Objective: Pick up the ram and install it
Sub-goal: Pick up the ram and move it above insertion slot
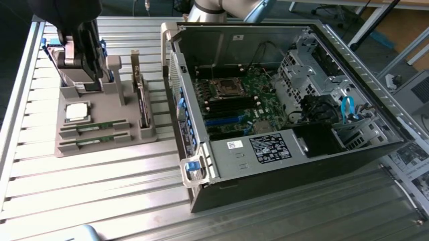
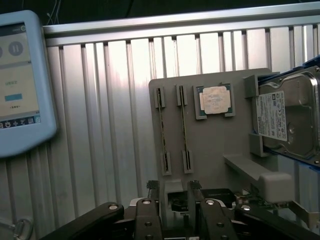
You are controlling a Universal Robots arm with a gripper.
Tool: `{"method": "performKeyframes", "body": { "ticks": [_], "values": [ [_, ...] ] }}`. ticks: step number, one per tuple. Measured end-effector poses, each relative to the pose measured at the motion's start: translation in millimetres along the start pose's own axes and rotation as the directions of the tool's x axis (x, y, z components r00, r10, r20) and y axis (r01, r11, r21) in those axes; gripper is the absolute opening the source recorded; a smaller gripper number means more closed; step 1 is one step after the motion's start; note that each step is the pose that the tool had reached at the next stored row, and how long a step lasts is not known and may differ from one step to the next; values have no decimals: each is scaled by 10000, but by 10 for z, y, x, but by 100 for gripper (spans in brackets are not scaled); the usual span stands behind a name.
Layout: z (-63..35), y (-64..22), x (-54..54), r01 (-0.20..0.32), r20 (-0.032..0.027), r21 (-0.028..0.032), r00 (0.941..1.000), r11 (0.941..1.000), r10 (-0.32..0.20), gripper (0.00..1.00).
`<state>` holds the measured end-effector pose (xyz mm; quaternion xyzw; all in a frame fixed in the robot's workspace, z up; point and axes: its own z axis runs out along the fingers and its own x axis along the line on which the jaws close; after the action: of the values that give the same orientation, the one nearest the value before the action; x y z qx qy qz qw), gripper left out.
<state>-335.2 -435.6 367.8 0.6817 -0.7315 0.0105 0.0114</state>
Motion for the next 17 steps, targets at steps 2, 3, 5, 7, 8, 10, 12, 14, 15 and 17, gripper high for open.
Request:
{"method": "performKeyframes", "body": {
  "ticks": [2,3,5,7,8,10,12,14,15,17],
  "values": [
    [9,0,0,1,0,-1,10000,10000,-1,36],
    [14,0,0,1,0,0,10000,10000,-1,36],
    [24,0,-1,1,0,0,10000,10000,-1,36],
    [33,0,-1,2,0,0,10000,10000,-2,36],
    [38,0,-1,2,0,0,10000,10000,-2,36],
    [47,0,-1,2,0,0,10000,10000,-2,36],
    [55,0,-1,3,0,0,10000,10000,-3,36],
    [64,0,-2,2,0,0,10000,10000,-2,36],
    [69,0,-2,3,0,0,10000,10000,-3,36],
    [77,0,-2,3,-1,0,10000,10000,-3,36]
  ]
}}
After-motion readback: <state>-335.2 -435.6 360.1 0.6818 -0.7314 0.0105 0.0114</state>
